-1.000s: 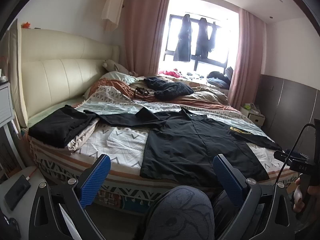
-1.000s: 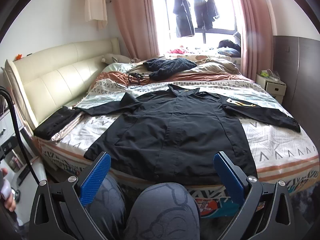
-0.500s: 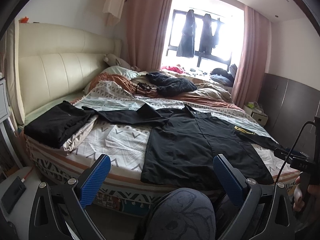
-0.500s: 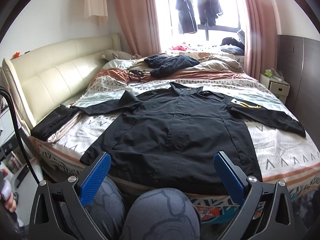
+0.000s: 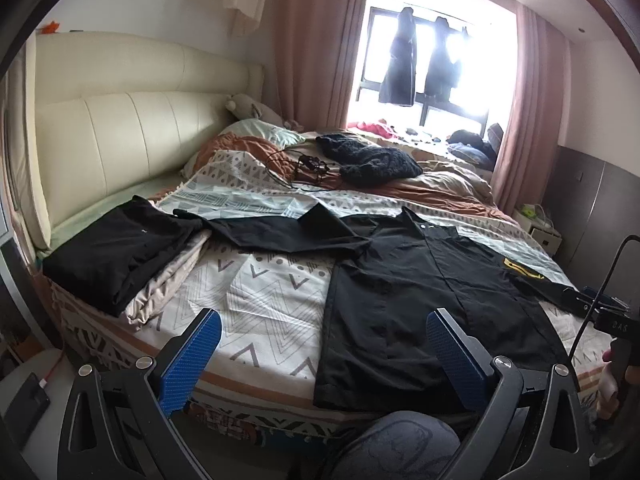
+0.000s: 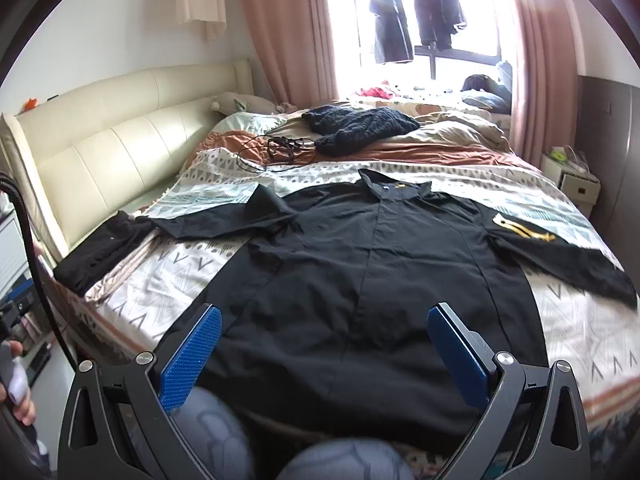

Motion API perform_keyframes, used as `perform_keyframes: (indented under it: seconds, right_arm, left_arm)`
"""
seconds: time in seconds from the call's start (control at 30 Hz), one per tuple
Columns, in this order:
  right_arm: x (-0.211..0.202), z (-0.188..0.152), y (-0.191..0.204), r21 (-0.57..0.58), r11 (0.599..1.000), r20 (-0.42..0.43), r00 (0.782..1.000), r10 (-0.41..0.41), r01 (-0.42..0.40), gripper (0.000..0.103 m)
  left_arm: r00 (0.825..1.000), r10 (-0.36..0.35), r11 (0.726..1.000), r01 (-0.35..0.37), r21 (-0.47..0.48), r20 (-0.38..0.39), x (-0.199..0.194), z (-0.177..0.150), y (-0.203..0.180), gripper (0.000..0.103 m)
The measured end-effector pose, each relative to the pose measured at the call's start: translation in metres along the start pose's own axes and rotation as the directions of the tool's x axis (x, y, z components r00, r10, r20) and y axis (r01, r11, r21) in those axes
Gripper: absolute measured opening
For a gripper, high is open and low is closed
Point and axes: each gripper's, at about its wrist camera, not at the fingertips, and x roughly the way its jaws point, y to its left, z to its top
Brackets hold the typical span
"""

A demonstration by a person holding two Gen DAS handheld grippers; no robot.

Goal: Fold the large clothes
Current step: 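Move both grippers down toward the spread black jacket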

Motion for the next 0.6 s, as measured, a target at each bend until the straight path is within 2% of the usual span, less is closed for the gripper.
perform_keyframes:
  seconds: [0.27,0.6]
  right_arm:
    - [0.054,0.03,-0.001,0.032,0.999,-0.004,1.0,0.003,-0.003,0.103]
    - [0.129,0.077,-0.003,0.112,0.993,0.004,1.0,0.02,-0.02,0.103]
  left_arm:
    - [0.999,0.038,0.997,-0.04,-0.072,-0.038,0.05,0.026,0.026,0.102]
    - [0.995,0.072,0.992,-0.078,-0.099,-0.069,0.105,0.061,0.051,0.102]
